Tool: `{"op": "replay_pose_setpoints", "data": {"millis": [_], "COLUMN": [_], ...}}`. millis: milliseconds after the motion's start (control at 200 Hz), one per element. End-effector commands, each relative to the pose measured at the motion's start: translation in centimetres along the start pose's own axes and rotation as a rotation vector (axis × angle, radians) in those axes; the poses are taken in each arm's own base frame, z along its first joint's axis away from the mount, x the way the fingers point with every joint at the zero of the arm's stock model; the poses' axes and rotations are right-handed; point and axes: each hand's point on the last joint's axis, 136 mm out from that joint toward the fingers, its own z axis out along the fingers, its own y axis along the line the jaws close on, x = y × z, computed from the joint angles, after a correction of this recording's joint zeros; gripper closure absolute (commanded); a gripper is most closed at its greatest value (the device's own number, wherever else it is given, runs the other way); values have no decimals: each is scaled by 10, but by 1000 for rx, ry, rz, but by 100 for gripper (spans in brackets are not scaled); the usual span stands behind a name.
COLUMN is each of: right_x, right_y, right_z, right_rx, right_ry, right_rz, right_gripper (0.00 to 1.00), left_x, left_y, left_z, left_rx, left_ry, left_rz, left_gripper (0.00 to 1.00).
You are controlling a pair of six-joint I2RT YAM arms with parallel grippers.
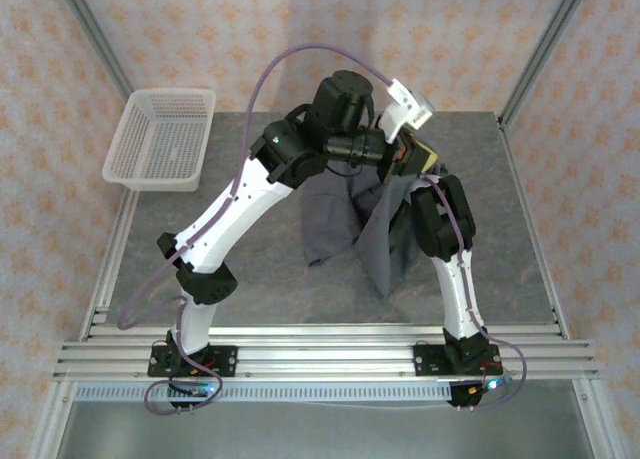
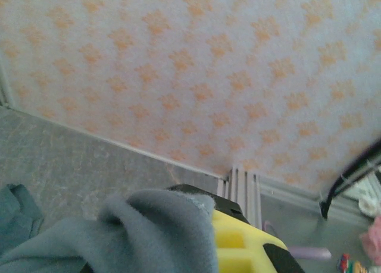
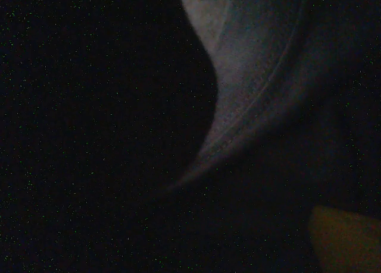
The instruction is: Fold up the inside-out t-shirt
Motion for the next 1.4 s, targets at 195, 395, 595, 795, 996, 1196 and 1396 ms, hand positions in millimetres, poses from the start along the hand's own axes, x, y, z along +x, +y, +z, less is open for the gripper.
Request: {"op": "replay_pose_setpoints", "data": {"millis": [195, 395, 595, 795, 996, 1196, 1396], "right_x": [32, 37, 20, 51, 71, 40, -12], "right_y": [-6, 1, 17, 58, 80, 89, 86], "right_z": [38, 35, -13, -72, -163, -259, -354], "right_rx": [179, 120, -19, -317, -560, -720, -925], "right_ry": [158, 165, 27, 7, -90, -320, -586], "right_rz": [-88, -94, -85, -216, -311, -314, -235], "right_gripper": [6, 73, 100, 100, 100, 100, 100], "left_x": [-34, -25, -37, -10, 113, 225, 317], "left_y": [-74, -38, 41, 180, 315, 356, 360], "left_z": [-41, -44, -78, -153, -217, -254, -256], "left_rx": [132, -83, -423, -882, -1141, -1316, -1375], "left_ry": [-97, -48, -114, -148, -25, 85, 265], "left_rz": [262, 265, 91, -225, -657, -802, -921], "left_gripper": [100, 100, 100, 100, 100, 100, 100]}}
